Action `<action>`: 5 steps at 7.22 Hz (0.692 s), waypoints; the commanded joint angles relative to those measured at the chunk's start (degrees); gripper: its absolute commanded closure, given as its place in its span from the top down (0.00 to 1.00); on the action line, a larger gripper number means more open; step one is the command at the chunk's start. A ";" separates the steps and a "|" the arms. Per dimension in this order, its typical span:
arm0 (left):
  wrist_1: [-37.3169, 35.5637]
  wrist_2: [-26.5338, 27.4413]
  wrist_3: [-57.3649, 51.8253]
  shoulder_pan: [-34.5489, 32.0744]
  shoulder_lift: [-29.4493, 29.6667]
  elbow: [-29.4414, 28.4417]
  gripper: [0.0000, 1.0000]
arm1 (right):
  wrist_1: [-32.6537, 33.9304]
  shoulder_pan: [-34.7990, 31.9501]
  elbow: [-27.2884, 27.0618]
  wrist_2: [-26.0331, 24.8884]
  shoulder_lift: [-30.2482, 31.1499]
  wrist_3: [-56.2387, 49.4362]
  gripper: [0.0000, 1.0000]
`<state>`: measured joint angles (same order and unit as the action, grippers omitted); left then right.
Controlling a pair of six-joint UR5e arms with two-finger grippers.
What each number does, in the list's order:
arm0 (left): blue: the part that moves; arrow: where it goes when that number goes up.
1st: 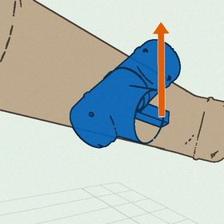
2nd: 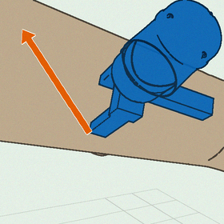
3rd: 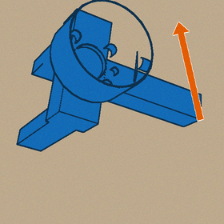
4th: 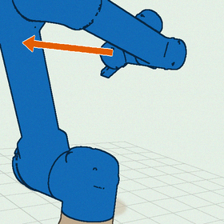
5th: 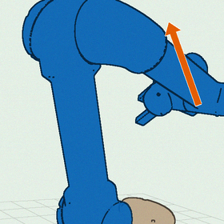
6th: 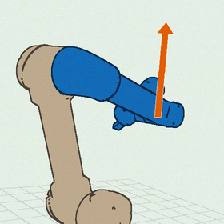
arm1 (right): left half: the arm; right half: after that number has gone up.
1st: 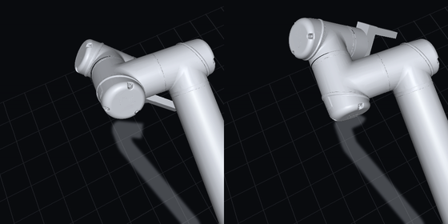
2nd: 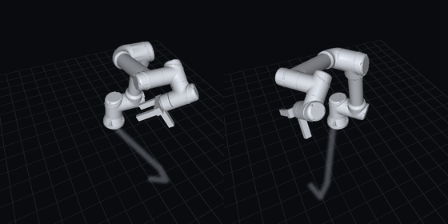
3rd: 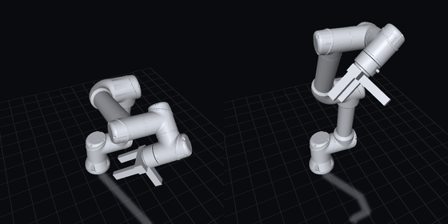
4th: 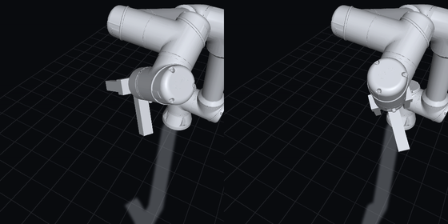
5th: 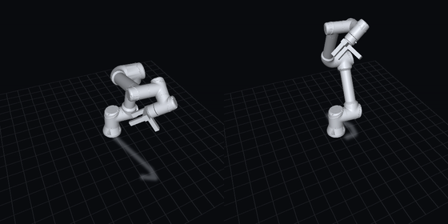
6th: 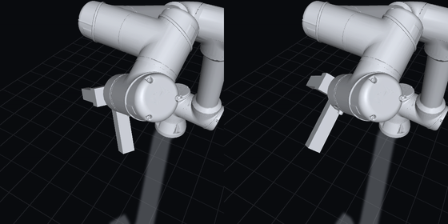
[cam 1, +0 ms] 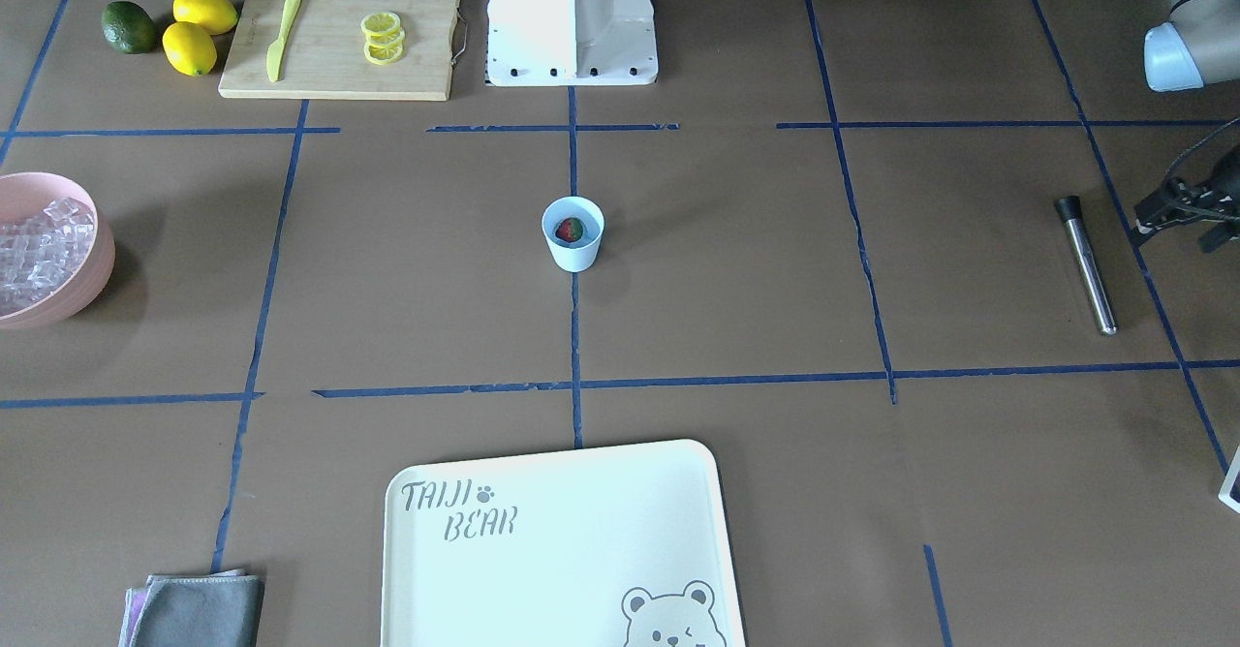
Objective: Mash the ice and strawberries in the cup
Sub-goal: 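Lower the left gripper onto the metal pestle rod and grasp it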
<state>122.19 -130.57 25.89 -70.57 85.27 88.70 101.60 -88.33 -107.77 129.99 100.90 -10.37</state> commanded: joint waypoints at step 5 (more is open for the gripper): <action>5.51 1.02 1.80 6.76 7.54 -12.58 1.00 | 0.00 0.00 0.37 0.00 0.00 -0.09 1.00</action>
<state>126.47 -129.56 27.68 -64.26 91.99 77.87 101.60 -88.33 -107.47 129.99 100.90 -10.43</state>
